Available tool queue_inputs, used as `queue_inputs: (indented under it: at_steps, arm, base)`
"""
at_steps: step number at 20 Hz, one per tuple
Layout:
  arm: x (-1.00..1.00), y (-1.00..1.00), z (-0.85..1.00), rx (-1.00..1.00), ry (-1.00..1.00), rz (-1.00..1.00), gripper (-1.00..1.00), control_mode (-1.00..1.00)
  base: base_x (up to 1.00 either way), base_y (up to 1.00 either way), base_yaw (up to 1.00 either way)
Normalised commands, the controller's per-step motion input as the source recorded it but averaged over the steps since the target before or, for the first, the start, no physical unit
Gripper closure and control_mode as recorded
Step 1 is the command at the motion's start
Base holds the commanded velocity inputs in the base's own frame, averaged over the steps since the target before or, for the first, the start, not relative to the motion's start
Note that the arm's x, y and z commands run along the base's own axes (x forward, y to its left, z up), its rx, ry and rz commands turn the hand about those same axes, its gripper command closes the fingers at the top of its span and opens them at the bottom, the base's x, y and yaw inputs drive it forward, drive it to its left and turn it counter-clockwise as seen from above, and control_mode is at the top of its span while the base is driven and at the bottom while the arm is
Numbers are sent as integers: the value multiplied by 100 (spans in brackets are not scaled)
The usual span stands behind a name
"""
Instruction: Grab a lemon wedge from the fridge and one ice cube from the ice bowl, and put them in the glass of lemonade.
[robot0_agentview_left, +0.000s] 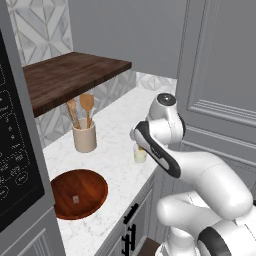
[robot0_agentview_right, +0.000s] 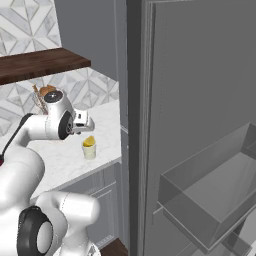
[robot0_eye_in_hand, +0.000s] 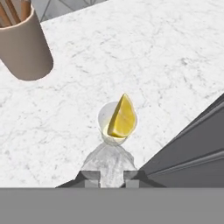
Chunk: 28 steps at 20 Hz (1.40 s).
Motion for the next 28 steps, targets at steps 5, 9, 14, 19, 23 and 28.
queue_inputs:
  at_steps: [5, 9, 14, 19, 23, 28]
  arm:
    - [18, 0, -2, 0, 8, 0, 100, -100]
    - [38, 1, 0, 0, 22, 0, 100, -100]
    - [13, 1, 18, -1, 9, 0, 100, -100]
    - [35, 0, 46, 0, 2, 0, 100, -100]
    - [37, 0, -12, 0, 10, 0, 100, -100]
    - [0, 0, -30, 0, 2, 0, 100, -100]
  base:
    - [0, 0, 0]
    - [0, 0, 0]
    - [0, 0, 0]
    - [0, 0, 0]
    - [0, 0, 0]
    - [0, 0, 0]
